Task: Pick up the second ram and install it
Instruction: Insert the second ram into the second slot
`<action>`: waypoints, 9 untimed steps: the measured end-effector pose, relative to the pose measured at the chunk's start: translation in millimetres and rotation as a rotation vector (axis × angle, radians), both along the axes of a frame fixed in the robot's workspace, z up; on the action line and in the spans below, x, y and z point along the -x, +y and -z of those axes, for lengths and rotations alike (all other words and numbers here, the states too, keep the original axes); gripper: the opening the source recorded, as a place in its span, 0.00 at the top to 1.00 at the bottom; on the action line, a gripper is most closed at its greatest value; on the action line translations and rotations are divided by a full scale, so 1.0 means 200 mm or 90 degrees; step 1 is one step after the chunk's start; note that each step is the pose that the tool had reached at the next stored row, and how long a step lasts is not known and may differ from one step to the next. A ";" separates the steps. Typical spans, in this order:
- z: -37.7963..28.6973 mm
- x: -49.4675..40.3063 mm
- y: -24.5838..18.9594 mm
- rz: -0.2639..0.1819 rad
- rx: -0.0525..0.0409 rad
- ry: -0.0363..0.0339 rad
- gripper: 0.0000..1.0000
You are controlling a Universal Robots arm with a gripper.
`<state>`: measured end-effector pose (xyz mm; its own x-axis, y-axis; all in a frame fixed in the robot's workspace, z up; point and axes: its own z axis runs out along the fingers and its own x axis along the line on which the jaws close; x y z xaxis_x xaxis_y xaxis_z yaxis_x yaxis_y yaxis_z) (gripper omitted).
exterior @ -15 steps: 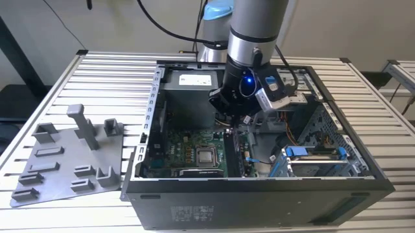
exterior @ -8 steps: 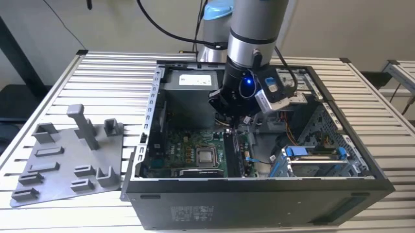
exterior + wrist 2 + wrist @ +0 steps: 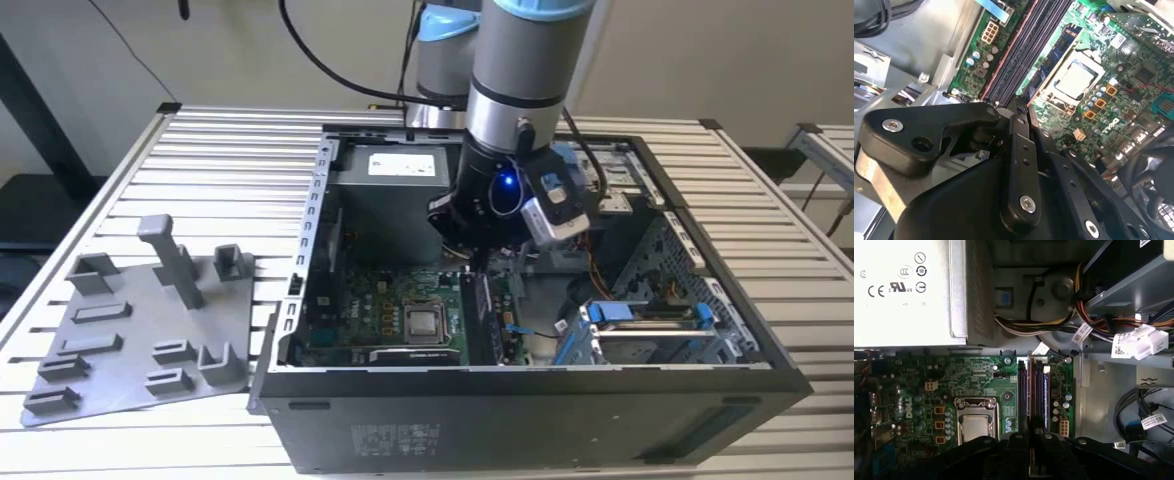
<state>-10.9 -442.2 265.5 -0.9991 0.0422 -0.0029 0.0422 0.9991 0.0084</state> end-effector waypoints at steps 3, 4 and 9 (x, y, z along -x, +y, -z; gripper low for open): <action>0.027 0.000 -0.013 0.000 0.0001 0.0008 0.86; 0.036 0.000 -0.016 0.000 -0.0001 0.0008 0.86; 0.080 0.000 -0.033 0.002 0.0000 0.0008 0.86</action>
